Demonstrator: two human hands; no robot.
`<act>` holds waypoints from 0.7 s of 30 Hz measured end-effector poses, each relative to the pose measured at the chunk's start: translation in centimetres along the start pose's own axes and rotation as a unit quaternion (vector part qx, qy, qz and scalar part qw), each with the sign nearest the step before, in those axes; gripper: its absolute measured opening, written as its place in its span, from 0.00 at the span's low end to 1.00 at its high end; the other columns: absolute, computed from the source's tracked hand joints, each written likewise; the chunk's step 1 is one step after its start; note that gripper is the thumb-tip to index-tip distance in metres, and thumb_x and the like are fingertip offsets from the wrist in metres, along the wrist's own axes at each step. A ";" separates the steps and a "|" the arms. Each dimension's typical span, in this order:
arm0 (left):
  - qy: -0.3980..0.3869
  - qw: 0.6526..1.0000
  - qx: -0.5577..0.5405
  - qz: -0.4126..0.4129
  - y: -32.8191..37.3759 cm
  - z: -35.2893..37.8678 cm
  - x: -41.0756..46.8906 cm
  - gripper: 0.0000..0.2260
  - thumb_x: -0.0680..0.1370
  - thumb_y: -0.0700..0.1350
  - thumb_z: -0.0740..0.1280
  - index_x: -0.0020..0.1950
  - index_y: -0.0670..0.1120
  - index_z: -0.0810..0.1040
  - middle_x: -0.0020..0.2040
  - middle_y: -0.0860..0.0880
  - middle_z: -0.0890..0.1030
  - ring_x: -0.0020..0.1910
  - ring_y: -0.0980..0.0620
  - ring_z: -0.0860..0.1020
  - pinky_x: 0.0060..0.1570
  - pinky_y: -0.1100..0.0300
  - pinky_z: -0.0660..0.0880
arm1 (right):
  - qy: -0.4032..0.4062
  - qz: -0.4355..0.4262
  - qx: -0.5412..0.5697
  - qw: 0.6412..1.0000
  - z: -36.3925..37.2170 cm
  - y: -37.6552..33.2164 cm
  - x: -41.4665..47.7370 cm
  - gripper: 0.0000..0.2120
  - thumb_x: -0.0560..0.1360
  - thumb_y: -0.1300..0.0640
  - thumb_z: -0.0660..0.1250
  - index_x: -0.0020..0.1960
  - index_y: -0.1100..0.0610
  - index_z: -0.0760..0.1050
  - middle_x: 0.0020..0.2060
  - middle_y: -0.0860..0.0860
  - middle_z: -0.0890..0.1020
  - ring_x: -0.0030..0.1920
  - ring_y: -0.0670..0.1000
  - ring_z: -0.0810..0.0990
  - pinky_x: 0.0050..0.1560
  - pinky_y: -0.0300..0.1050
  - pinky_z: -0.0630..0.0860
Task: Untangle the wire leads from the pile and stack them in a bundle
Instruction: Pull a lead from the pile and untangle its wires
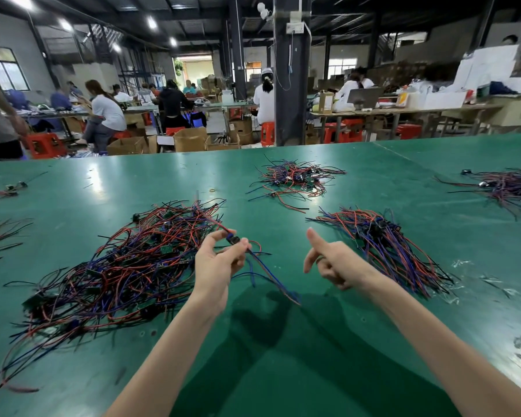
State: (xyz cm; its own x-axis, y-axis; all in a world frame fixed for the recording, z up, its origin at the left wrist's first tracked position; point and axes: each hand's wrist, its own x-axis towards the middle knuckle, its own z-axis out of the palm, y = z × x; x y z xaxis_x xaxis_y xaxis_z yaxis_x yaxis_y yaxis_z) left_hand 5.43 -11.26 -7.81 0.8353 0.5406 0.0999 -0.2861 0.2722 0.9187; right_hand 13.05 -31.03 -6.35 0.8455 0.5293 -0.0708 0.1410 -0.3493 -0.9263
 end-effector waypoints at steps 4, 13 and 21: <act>-0.064 0.997 0.042 -0.030 -1.2 1.5 -1.4 0.12 0.72 0.32 0.70 0.49 0.45 0.74 0.35 0.45 0.81 0.27 0.56 0.72 0.31 0.66 0.71 | -0.031 -0.007 0.067 0.997 0.1 -0.2 -0.5 0.24 0.65 0.36 0.66 0.40 0.57 0.81 0.25 0.49 0.71 0.19 0.44 0.59 0.22 0.33 0.55; -0.087 0.992 0.091 -0.018 -3.1 2.0 -2.4 0.11 0.72 0.33 0.71 0.49 0.46 0.76 0.30 0.51 0.78 0.31 0.54 0.77 0.36 0.65 0.74 | -0.079 -0.058 0.069 0.993 3.7 0.5 -0.8 0.09 0.76 0.61 0.67 0.37 0.59 0.76 0.28 0.53 0.77 0.18 0.43 0.62 0.19 0.33 0.57; -0.070 0.990 0.123 0.022 -3.4 2.0 -2.3 0.12 0.72 0.31 0.71 0.48 0.47 0.76 0.31 0.45 0.74 0.35 0.49 0.74 0.41 0.59 0.73 | -0.031 -0.054 0.011 0.998 4.2 1.5 0.0 0.12 0.73 0.60 0.71 0.33 0.56 0.75 0.24 0.51 0.75 0.20 0.42 0.66 0.22 0.34 0.61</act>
State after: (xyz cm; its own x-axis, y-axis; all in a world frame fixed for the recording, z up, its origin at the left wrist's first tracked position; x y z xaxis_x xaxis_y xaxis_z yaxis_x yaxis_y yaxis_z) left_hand 5.40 -15.02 -10.39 0.8865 0.4268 0.1788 -0.2159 0.0396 0.9756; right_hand 11.13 -28.28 -9.32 0.7928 0.6095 0.0077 0.2170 -0.2704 -0.9380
